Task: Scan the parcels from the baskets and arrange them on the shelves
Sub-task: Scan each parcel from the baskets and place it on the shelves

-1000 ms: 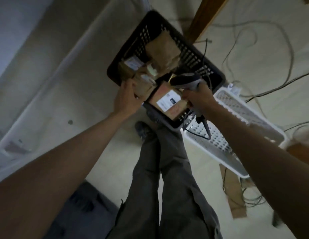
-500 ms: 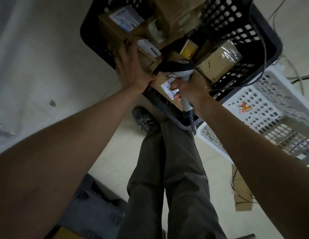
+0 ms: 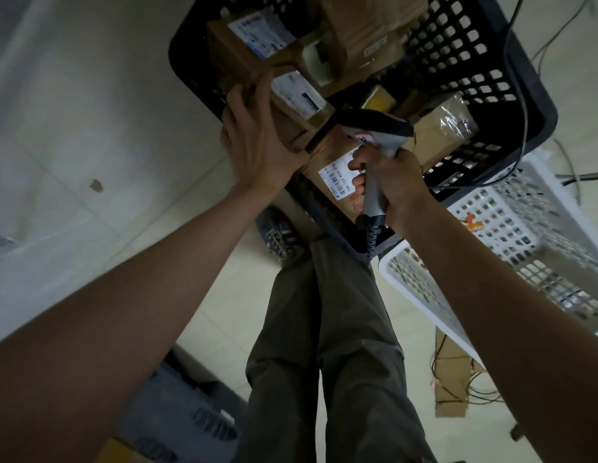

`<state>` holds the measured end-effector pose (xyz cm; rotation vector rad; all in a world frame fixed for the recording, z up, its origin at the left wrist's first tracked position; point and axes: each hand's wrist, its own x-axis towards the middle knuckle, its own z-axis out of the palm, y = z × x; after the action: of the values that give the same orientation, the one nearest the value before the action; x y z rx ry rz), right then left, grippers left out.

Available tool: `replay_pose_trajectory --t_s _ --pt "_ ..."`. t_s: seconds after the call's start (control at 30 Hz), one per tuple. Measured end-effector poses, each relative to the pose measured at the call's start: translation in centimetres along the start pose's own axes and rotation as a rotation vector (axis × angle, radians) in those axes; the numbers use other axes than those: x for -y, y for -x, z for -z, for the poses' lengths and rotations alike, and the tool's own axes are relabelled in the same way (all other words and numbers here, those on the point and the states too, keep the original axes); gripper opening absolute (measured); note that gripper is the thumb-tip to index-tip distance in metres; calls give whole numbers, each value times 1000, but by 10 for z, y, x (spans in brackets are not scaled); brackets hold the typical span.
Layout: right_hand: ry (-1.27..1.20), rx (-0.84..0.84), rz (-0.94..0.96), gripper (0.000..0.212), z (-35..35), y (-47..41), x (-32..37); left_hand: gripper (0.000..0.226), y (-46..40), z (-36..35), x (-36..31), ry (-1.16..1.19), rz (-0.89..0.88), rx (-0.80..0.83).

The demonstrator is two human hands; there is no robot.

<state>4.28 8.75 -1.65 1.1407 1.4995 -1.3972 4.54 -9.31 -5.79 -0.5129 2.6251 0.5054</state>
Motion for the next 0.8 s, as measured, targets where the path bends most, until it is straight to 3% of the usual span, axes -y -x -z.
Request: replay_pose_trajectory --t_s 0.17,0.3,0.4,0.6,0.8 --pt "-229 39 34 9 -15 12 8 123 44 17 8 194 -32 -114" --pt "-229 69 65 20 -26 13 0 137 75 12 15 354 17 -163" --pt "-198 81 114 14 -34 12 -13 142 94 3 20 471 37 -130" --pt "-156 -18 149 25 -29 -1 -16 143 116 4 39 689 75 23" --pt "-18 47 145 42 -26 15 -9 136 114 34 62 811 73 81"
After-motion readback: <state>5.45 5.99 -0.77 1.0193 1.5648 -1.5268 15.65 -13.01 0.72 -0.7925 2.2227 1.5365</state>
